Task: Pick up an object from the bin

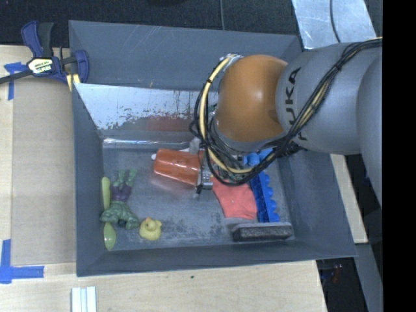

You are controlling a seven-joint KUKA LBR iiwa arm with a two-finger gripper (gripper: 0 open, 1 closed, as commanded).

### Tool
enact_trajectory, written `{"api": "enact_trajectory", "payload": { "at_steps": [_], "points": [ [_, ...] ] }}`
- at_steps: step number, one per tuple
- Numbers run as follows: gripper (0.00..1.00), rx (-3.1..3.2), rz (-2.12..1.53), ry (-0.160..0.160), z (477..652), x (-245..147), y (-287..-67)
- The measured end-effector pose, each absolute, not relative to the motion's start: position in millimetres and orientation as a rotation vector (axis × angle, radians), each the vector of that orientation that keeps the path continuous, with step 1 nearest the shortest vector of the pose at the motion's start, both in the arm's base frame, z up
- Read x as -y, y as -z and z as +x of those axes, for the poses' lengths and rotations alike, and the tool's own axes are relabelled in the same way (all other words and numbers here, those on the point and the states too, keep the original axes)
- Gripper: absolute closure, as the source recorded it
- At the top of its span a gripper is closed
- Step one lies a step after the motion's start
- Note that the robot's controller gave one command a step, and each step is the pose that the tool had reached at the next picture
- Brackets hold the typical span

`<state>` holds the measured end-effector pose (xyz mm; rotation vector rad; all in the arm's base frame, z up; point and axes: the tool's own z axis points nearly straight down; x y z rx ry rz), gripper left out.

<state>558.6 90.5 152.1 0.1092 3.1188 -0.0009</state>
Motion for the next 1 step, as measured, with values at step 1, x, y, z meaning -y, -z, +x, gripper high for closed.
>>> {"api": "enact_trajectory", "payload": {
  "at_steps": [1],
  "points": [
    [0.00,-3.119,0.110,0.001,558.6,-90.6,-152.1]
  ]
}}
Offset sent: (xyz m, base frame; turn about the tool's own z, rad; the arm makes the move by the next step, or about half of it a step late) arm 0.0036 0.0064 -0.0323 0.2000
